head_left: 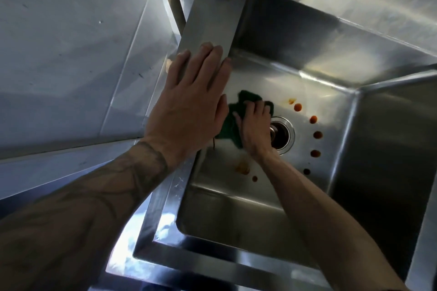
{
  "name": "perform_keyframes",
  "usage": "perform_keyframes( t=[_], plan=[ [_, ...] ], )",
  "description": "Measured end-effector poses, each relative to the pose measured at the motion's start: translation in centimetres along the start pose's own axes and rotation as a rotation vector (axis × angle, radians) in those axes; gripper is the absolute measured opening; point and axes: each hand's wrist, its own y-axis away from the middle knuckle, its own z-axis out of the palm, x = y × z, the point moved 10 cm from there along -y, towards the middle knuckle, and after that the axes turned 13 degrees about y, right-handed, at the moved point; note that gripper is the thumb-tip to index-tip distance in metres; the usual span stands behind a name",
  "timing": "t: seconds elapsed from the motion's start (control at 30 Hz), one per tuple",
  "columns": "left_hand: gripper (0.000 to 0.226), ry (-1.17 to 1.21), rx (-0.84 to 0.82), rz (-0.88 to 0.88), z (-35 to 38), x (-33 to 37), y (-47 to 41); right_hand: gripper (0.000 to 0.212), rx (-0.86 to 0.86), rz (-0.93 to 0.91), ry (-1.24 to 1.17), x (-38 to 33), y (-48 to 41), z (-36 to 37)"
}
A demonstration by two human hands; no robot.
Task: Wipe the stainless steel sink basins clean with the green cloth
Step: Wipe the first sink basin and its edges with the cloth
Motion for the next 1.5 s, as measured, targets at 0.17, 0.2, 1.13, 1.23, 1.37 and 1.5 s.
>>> perform_keyframes(
  t=[0.17, 0.2, 1.13, 1.23, 1.37, 1.5],
  plan=[
    [0.055, 0.002, -0.003, -0.003, -0.2, 0.1, 0.0, 0.045, 0.016, -0.226, 0.045, -4.7, 4.8, 0.4],
    [0.055, -0.005, -0.003, 0.001, -0.2, 0.1, 0.0, 0.045, -0.005, -0.398, 0.029, -5.2, 6.8, 1.0],
    [0.055, -0.014, 0.008, -0.006, -0.3, -0.1, 0.1, 0.043, -0.007, -0.365, 0.032, 0.0, 3.9, 0.4],
    [0.055, 0.002, 0.010, 0.001, -0.3, 0.0, 0.0, 0.047, 0.031, 0.014, 0.009, -0.8, 1.0, -0.4],
    [0.055, -0.011, 0.011, -0.009, -0.5, 0.1, 0.0, 0.046, -0.006, -0.417, 0.001, -5.7, 6.8, 0.9],
    [0.055, -0.013, 0.002, -0.009, -0.3, 0.0, 0.0, 0.043, -0.007, -0.453, 0.002, -2.6, 6.0, 1.1]
  ],
)
